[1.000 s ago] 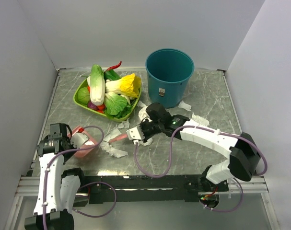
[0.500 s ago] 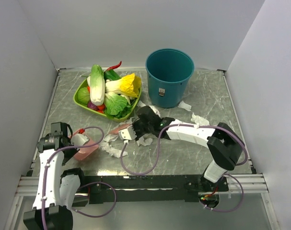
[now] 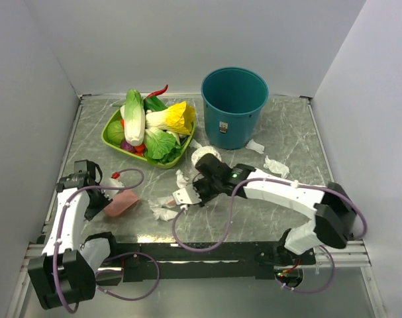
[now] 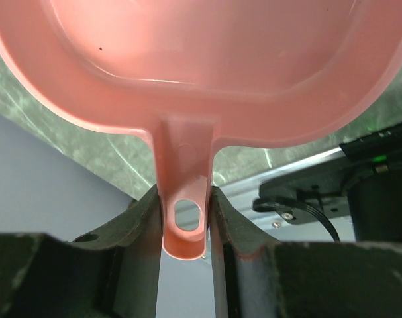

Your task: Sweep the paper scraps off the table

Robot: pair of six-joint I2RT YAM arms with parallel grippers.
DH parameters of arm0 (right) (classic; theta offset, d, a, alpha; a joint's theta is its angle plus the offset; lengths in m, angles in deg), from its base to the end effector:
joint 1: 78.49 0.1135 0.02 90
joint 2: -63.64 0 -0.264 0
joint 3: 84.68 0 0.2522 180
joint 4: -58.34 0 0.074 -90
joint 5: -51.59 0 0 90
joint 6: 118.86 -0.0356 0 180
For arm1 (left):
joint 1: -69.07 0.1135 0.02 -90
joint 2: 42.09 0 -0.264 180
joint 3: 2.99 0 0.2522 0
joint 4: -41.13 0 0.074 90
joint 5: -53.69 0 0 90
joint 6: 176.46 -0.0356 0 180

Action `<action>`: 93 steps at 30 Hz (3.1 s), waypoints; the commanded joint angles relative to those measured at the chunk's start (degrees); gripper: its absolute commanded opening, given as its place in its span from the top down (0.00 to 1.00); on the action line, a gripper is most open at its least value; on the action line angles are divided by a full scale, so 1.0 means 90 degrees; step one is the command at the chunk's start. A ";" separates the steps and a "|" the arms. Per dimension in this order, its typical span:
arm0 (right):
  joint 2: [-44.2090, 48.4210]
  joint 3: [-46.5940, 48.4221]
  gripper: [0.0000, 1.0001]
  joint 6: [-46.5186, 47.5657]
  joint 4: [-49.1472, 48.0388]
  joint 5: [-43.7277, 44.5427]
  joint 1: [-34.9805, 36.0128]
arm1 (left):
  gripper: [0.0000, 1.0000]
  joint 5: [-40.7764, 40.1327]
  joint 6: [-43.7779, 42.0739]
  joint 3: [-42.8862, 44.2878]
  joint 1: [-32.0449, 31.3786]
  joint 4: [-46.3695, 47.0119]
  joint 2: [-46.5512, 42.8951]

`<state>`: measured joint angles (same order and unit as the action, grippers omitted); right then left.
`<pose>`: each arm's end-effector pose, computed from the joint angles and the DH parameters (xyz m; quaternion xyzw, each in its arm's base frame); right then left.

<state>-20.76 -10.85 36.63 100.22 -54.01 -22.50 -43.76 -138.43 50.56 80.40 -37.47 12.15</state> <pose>0.1644 0.2608 0.2441 -0.8397 0.4204 0.1016 0.3284 0.1346 0.0317 0.2173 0.3393 0.9338 0.1039 0.0453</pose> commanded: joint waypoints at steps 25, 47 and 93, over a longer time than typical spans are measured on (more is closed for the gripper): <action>0.1585 -0.0024 1.00 -0.5049 -0.0702 -0.0943 -0.0938 | 0.66 0.1538 -0.3210 -0.1491 0.0001 0.1686 -0.0089; 0.2199 -0.1040 1.00 -0.5940 0.0127 -0.0408 -0.1728 | 0.99 0.1970 -0.3170 -0.0642 0.0489 0.1179 0.0781; -0.0535 0.1988 1.00 -0.5656 0.0313 0.2973 0.0234 | 0.99 0.1354 -0.2000 -0.0446 -0.1601 0.0828 0.0946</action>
<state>-27.69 6.44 -14.64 104.20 -29.29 -21.48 -33.09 -159.30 45.23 67.66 -29.93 21.26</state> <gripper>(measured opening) 0.168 0.330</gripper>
